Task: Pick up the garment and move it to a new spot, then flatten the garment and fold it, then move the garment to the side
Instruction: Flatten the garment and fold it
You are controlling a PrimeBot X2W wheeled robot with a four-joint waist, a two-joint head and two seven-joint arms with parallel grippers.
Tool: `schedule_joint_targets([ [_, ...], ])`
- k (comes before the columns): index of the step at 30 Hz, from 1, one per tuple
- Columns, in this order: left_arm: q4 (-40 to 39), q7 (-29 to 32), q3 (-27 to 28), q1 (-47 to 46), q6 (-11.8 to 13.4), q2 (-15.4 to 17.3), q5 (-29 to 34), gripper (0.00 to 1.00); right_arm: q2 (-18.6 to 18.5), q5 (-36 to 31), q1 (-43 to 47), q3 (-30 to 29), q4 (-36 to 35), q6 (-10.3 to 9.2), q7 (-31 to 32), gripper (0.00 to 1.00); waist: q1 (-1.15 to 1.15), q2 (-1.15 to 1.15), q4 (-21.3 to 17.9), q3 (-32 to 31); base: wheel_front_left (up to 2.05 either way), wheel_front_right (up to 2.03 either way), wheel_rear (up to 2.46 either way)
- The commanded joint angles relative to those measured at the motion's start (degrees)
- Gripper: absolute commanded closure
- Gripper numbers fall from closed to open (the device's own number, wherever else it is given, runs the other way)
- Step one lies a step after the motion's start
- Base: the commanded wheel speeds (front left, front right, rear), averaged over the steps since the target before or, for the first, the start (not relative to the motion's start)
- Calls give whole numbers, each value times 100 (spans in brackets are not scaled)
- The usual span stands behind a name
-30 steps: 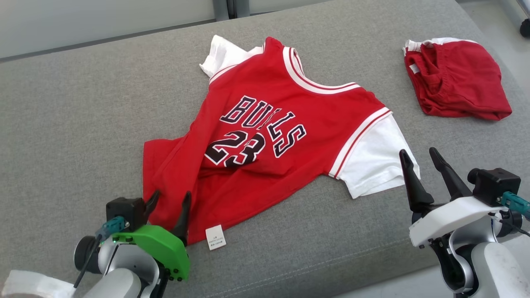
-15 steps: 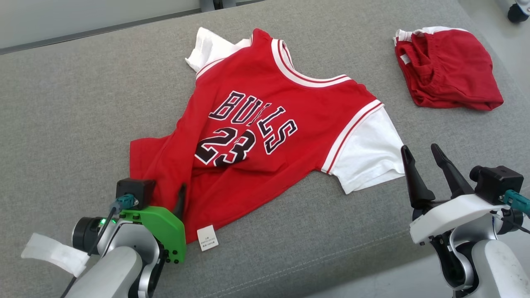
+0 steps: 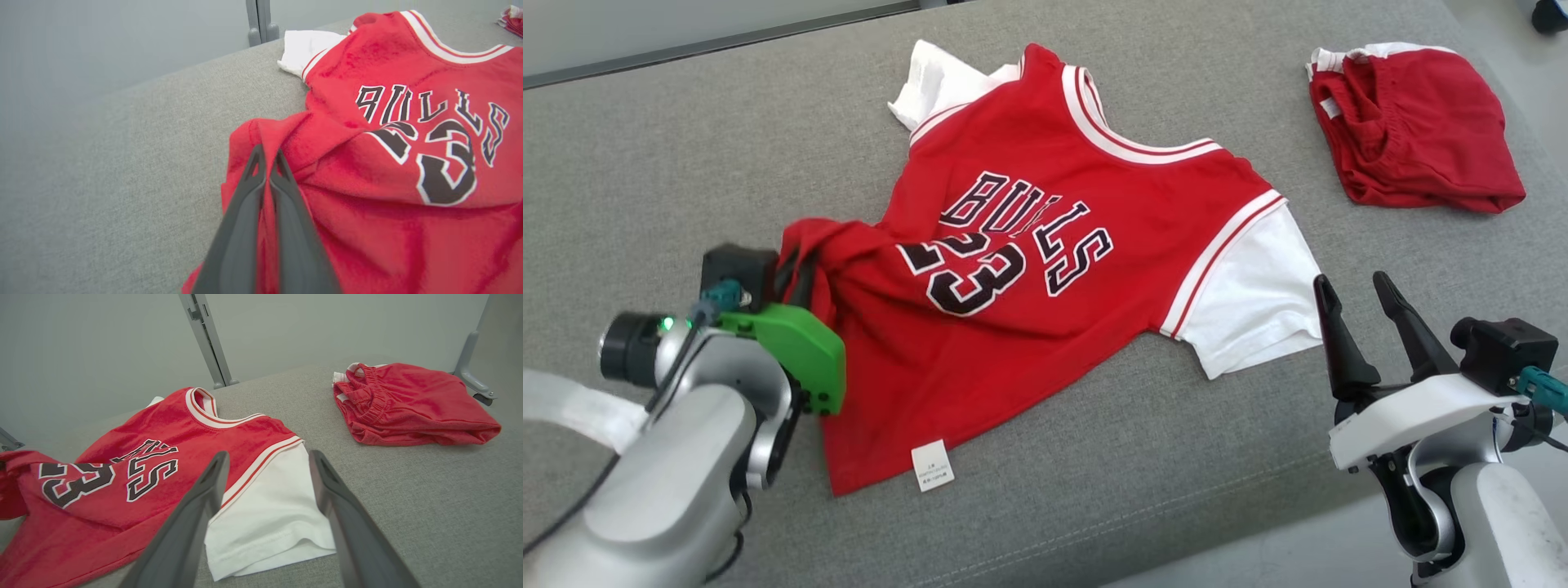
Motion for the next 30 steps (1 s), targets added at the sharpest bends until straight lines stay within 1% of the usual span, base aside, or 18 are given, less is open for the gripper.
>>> schedule_joint_targets([
  [1,-35,73,-5,-294,-64,101,123,100,17,22,-99,8,8,-3,-42,0,0,0,-12,43,0,0,0],
  [6,164,369,-49,-1139,-289,232,366,100,40,52,-249,123,39,-3,-72,0,0,0,-133,210,0,0,0],
  [8,423,527,-55,-1417,-402,257,365,100,56,79,-339,194,72,-3,-87,0,0,0,-225,293,0,0,0],
  [12,1054,879,-119,-1847,-733,262,290,100,94,105,-561,355,175,-3,-159,0,0,0,-433,457,0,0,0],
  [13,1209,958,-105,-1906,-811,244,224,61,105,122,-606,382,200,-3,-195,0,0,0,-476,492,0,0,0],
  [14,1354,1019,-92,-1963,-902,233,177,5,110,133,-643,410,241,-3,-215,0,0,0,-508,521,0,0,0],
  [15,1475,1057,-56,-2015,-979,222,99,0,116,131,-672,424,283,-3,-255,0,0,0,-529,535,0,0,0],
  [18,1695,1105,123,-2116,-1208,253,-186,0,129,124,-694,434,387,-3,-326,0,0,0,-537,529,0,0,0],
  [22,1675,957,367,-2102,-1298,459,-424,0,63,92,-563,301,492,-3,-389,0,0,0,-388,401,0,0,0],
  [24,1557,823,521,-1989,-1252,550,-521,0,40,56,-501,211,487,-3,-398,0,0,0,-265,302,0,0,0],
  [25,1375,678,650,-1803,-1147,685,-593,0,19,30,-421,123,447,-3,-379,0,0,0,-127,192,0,0,0],
  [26,1255,611,706,-1696,-1087,734,-640,0,7,14,-385,101,429,-3,-360,0,0,0,-55,134,0,0,0],
  [30,650,484,887,-1077,-838,830,-920,0,-26,-21,-220,12,323,-2,-269,0,0,0,230,-95,0,0,0],
])
